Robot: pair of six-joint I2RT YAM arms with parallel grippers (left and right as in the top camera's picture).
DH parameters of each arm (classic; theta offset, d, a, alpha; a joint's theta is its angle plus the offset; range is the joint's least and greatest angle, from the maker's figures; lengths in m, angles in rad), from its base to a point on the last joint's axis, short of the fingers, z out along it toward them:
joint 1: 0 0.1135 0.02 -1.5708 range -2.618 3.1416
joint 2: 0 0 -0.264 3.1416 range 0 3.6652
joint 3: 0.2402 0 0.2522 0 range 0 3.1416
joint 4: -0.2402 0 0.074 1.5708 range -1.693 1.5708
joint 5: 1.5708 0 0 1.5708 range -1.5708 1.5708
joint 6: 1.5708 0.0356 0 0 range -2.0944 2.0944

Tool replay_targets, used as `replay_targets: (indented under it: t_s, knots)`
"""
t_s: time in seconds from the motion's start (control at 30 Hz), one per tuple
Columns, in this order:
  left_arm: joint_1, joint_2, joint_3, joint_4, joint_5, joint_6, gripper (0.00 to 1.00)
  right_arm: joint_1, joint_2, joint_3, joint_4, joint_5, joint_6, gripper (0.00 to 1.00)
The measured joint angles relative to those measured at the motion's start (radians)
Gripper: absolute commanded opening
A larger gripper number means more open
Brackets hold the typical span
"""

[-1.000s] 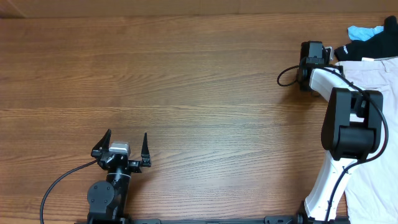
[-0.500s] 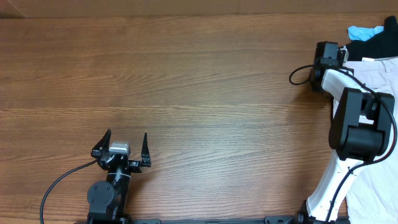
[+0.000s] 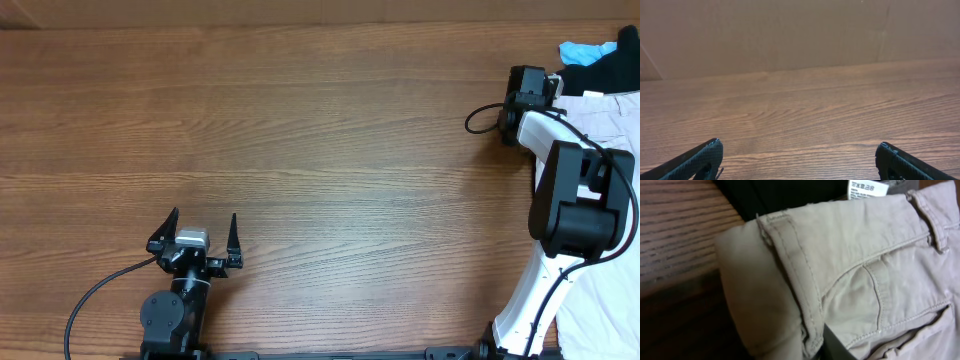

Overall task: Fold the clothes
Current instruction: 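Grasp the beige shorts' waistband with the right gripper and lift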

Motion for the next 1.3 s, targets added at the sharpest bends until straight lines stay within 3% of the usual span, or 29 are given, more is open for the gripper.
replay_targets:
  t_s: [0.2, 0.63, 0.83, 1.03, 1.17, 1.23, 1.3]
  knots:
    - [0.0, 0.0, 0.0, 0.0, 0.0, 0.0, 1.0, 0.004, 0.0, 0.0, -0.002, 0.025, 0.072, 0.06]
    - [0.0, 0.0, 0.0, 0.0, 0.0, 0.0, 1.0, 0.011, -0.008, 0.0, -0.019, 0.047, 0.166, 0.04]
    - [0.0, 0.0, 0.0, 0.0, 0.0, 0.0, 1.0, 0.011, -0.049, 0.0, -0.041, 0.047, 0.179, 0.11]
    - [0.0, 0.0, 0.0, 0.0, 0.0, 0.0, 1.0, 0.011, -0.081, 0.0, -0.068, 0.048, 0.19, 0.12]
    - [0.0, 0.0, 0.0, 0.0, 0.0, 0.0, 1.0, 0.011, -0.081, 0.0, -0.076, 0.047, 0.201, 0.2]
    - [0.0, 0.0, 0.0, 0.0, 0.0, 0.0, 1.0, 0.011, -0.081, 0.0, -0.078, 0.047, 0.204, 0.04]
    - [0.0, 0.0, 0.0, 0.0, 0.0, 0.0, 1.0, 0.011, -0.081, 0.0, -0.083, 0.048, 0.208, 0.04]
